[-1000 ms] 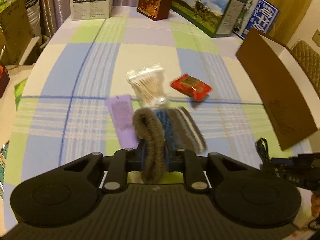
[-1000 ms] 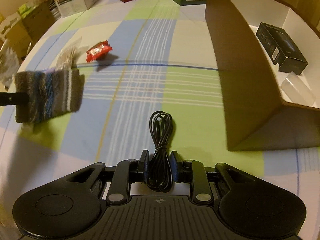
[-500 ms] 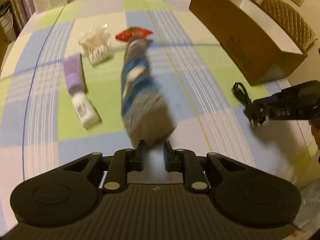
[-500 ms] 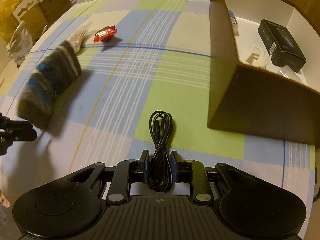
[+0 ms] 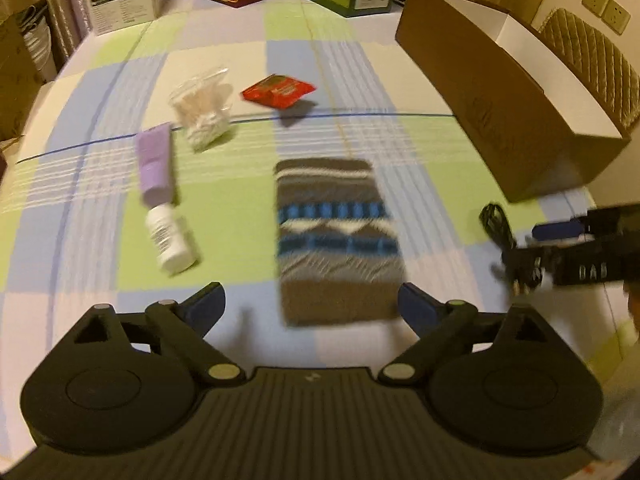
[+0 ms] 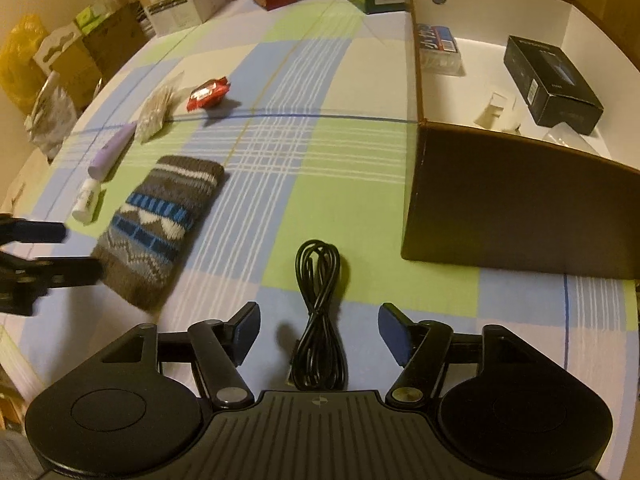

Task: Organize objects
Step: 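Lift the cable and knitted sleeve and carry both over the cardboard box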

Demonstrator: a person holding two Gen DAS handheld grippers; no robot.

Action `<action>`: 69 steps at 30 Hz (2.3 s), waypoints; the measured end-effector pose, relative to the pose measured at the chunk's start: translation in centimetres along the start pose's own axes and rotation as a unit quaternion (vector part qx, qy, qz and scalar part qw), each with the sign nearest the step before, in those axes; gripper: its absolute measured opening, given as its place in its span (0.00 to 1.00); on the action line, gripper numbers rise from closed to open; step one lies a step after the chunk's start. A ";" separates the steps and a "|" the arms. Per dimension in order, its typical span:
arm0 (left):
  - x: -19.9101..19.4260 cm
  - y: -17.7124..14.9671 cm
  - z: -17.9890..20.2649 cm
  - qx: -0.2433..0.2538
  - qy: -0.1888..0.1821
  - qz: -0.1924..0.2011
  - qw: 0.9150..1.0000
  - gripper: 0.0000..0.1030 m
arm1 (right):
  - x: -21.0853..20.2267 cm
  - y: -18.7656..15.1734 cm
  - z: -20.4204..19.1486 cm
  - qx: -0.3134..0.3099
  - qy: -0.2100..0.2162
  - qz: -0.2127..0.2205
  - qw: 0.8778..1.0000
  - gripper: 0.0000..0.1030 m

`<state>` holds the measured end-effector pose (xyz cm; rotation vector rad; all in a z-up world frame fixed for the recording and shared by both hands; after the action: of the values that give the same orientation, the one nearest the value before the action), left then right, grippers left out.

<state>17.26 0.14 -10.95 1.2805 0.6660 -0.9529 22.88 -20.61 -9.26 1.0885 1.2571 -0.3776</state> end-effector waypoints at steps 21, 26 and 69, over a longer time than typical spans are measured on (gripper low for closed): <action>7.4 4.1 1.3 0.012 0.027 -0.014 0.999 0.50 | 0.2 -1.3 0.3 0.023 -0.011 0.018 1.000 0.71; 6.1 3.2 0.8 -0.008 0.013 -0.012 1.000 0.28 | 1.1 -1.6 -0.9 -0.011 -0.026 0.023 0.999 0.57; -4.3 7.1 7.2 0.037 -0.042 0.105 0.993 0.27 | -10.8 1.5 0.5 0.019 0.039 0.229 0.972 0.11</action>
<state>20.79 -5.86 -2.47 1.3408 0.4248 -0.8590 20.76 -23.68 0.96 1.3957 1.0284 -0.0082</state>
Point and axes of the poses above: each gripper's, at about its wrist camera, not at the fingertips, and x roughly the way its jaws point, z to its right, y to its top, the point moved 1 cm from there along x, roughly the way its jaws point, and after that the axes turned 6 degrees about -y, right-handed, at the moved point
